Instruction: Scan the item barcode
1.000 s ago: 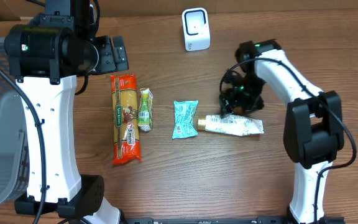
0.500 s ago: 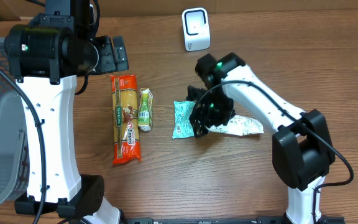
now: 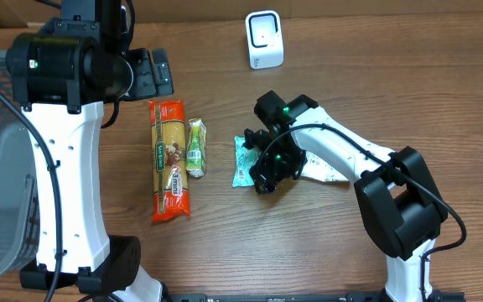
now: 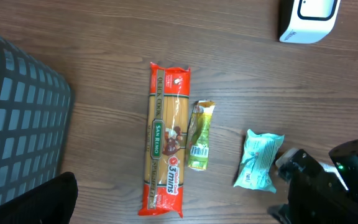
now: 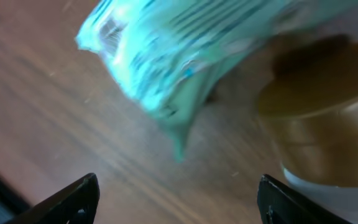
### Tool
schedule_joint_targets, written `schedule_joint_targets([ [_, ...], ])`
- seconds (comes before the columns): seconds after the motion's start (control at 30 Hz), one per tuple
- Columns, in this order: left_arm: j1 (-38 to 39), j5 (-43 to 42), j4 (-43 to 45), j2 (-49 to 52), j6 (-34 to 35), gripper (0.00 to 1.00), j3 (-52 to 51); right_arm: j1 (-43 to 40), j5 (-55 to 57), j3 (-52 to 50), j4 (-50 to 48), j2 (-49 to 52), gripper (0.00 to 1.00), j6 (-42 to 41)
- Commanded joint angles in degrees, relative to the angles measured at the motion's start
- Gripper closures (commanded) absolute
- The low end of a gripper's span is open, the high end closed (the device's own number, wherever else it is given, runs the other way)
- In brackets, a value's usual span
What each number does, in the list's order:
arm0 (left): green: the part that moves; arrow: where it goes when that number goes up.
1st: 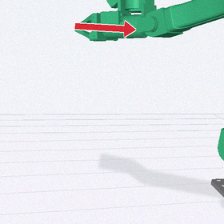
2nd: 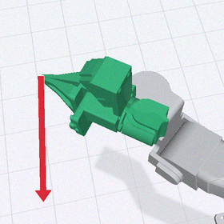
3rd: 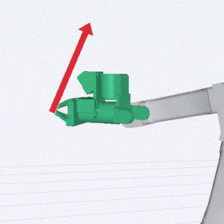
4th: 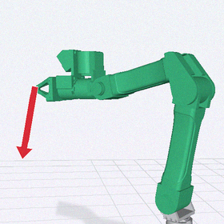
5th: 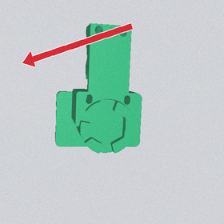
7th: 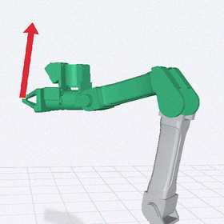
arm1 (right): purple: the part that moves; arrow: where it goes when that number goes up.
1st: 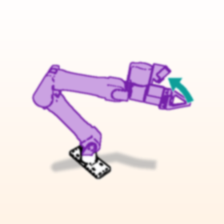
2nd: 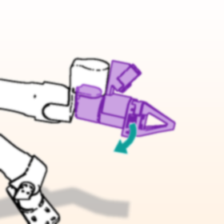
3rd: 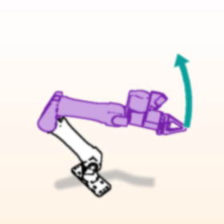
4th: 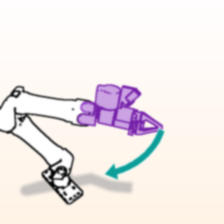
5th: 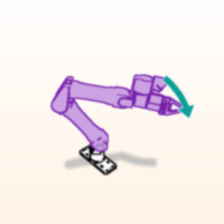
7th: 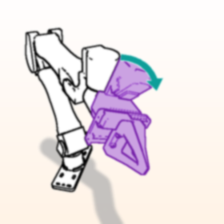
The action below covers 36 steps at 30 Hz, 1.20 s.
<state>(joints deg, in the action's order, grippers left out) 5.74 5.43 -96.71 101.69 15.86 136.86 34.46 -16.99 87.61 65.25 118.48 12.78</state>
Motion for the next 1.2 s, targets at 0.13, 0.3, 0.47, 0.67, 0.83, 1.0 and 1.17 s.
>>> schedule_joint_targets([
  [0.13,-0.04,0.52,-0.09,0.22,-1.07,0.00,0.11,-3.87,9.53,-0.28,-5.86,-0.92,0.19,-13.64],
  [0.3,-0.04,0.55,-0.09,0.22,-1.07,0.00,0.11,-7.41,10.91,-0.22,-8.68,-0.92,0.16,-22.36],
  [0.47,-0.04,0.52,-0.09,0.22,-1.07,0.00,0.11,-10.12,9.88,-0.09,-10.82,-1.07,0.16,-26.75],
  [0.67,-0.04,0.52,-0.09,0.22,-1.07,0.00,0.11,-12.46,4.87,1.51,-10.12,-5.42,0.23,-26.51],
  [0.83,-0.04,0.52,-0.09,0.22,-1.07,0.00,0.11,-17.79,5.75,1.51,-8.28,-12.15,0.16,-22.75],
  [1.0,-0.04,0.52,-0.09,0.22,-1.07,0.00,0.11,-23.41,5.77,-1.60,-4.28,-11.74,0.11,-16.35],
  [1.17,-0.04,0.52,-0.09,0.22,-1.07,0.00,0.11,-26.71,5.11,-9.75,-6.73,-11.74,0.09,-13.70],
])
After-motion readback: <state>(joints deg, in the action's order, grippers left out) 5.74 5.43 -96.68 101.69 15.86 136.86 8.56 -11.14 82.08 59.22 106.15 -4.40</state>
